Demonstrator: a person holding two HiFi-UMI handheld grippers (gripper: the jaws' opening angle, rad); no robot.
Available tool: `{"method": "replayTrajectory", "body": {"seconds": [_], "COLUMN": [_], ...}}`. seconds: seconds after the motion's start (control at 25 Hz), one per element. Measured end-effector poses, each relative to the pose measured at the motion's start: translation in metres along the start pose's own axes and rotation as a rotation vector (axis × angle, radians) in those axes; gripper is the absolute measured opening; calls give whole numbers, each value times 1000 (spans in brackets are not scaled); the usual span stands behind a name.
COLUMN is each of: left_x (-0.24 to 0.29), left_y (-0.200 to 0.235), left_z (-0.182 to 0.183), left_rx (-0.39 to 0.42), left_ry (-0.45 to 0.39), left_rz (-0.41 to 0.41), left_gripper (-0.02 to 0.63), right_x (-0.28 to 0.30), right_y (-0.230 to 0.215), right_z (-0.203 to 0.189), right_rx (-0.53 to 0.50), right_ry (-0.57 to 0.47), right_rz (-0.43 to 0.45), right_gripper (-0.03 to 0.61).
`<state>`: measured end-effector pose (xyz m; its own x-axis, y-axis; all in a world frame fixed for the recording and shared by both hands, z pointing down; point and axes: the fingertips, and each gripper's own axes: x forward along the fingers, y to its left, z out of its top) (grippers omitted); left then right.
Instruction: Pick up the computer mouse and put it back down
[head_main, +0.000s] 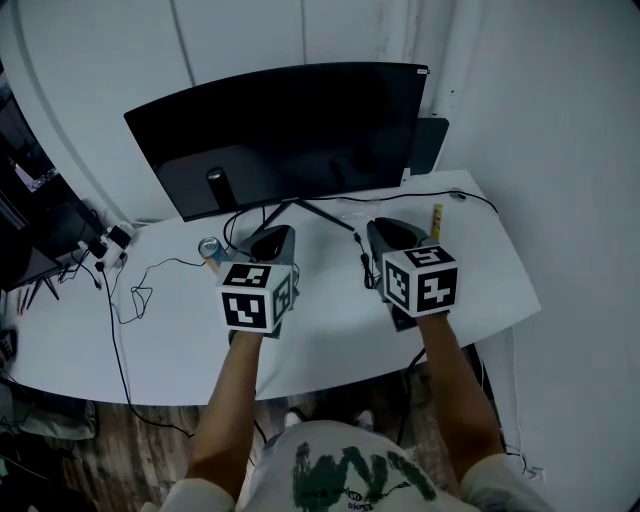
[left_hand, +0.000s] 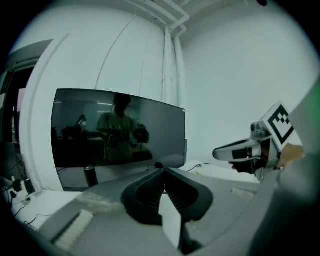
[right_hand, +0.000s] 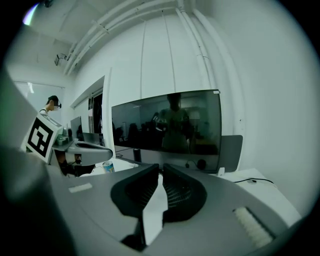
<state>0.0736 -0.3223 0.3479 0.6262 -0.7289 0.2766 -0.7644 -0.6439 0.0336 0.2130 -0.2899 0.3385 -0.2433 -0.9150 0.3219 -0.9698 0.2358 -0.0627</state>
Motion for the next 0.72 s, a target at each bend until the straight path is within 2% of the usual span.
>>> {"method": "replayTrajectory", "body": {"seconds": [0.08,0.72], "left_x": [-2,-13], "left_y": [3,15], "left_z": [2,3], "left_rx": [1,-6], "left_ry": [-7,-21], "left_rz": [0,20], "left_gripper": [3,3], "right_x": [-1,-6], "right_y": [4,9], "right_z": [3,9], "right_rx": [-1,-4], "right_ry": [-9,-26], "right_rz": [1,-11], "right_gripper": [-2,-2]}}
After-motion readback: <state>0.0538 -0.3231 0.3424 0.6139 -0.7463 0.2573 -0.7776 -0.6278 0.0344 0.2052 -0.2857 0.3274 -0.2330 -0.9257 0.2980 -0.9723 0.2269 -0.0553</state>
